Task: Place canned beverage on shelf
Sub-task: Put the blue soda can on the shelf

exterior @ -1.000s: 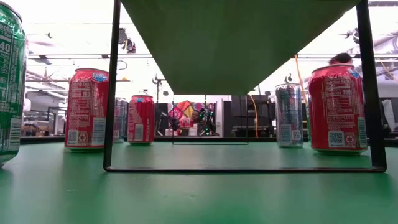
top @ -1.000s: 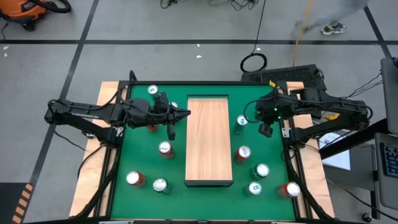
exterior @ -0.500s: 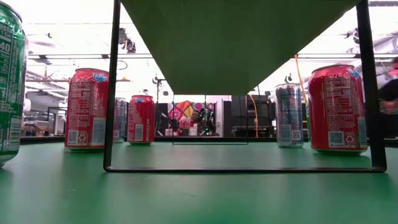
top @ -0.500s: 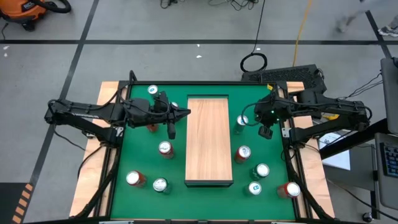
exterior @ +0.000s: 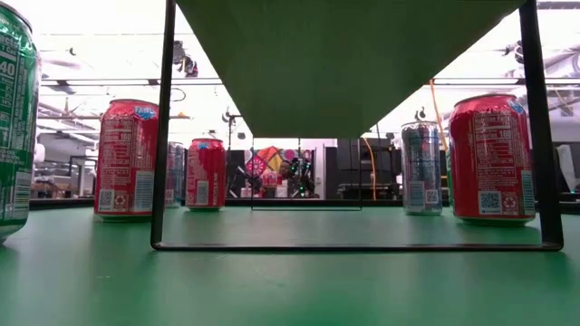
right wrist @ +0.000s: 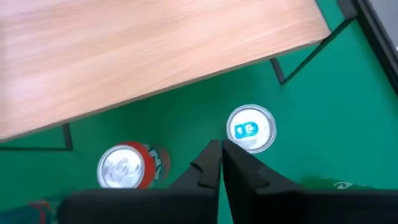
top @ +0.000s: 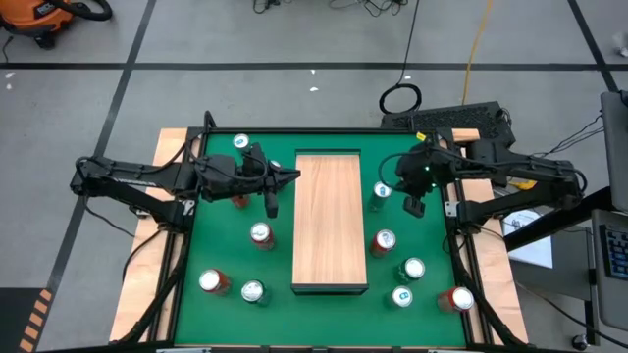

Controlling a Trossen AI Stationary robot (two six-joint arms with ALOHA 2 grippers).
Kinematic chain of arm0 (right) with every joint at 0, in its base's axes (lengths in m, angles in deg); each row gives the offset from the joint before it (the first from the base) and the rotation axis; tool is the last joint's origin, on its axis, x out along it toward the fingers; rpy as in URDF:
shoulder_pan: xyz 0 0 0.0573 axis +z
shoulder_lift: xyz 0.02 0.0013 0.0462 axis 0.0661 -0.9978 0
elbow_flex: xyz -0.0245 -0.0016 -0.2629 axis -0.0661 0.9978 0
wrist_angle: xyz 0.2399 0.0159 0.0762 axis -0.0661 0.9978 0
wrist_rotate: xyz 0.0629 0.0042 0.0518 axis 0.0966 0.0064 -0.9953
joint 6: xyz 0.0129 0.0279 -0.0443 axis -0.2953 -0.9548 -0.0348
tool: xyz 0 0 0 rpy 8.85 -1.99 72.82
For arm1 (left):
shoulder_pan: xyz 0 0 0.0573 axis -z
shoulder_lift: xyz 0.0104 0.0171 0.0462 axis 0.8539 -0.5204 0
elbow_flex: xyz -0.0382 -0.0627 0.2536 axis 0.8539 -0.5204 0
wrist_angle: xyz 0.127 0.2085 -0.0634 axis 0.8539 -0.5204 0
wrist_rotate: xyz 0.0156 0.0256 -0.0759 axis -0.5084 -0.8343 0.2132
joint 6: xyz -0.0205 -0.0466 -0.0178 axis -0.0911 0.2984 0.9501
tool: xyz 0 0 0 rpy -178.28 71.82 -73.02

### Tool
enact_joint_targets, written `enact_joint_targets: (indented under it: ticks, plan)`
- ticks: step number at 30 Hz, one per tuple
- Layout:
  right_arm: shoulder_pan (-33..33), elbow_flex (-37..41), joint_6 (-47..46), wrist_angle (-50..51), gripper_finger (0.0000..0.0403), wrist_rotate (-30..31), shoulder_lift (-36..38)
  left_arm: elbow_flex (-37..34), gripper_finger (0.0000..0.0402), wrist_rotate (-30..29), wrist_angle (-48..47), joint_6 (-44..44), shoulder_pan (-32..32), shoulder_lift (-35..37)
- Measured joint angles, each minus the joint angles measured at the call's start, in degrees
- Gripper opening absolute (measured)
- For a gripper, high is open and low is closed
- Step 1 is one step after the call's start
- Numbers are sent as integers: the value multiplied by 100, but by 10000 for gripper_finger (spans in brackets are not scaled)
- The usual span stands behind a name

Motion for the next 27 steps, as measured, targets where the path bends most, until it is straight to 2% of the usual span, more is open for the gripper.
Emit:
enact_joint_targets:
  ticks: [4,7,12,18,23,27]
  plan:
    - [-175,4,32,-142,55,-30,-51,0,0,0,-1,0,2,0]
    - [-278,4,155,-350,95,-292,-99,-2,0,0,-1,1,2,0]
    - [-321,4,75,-558,167,-395,-104,-2,0,2,0,7,5,0]
    - [-352,4,-113,-551,246,-114,-106,-2,0,10,2,11,73,0]
    - [-557,4,156,-602,291,-6,-313,-2,0,37,0,11,87,0]
    - [-683,4,521,-588,313,-290,-595,-4,0,37,0,9,83,0]
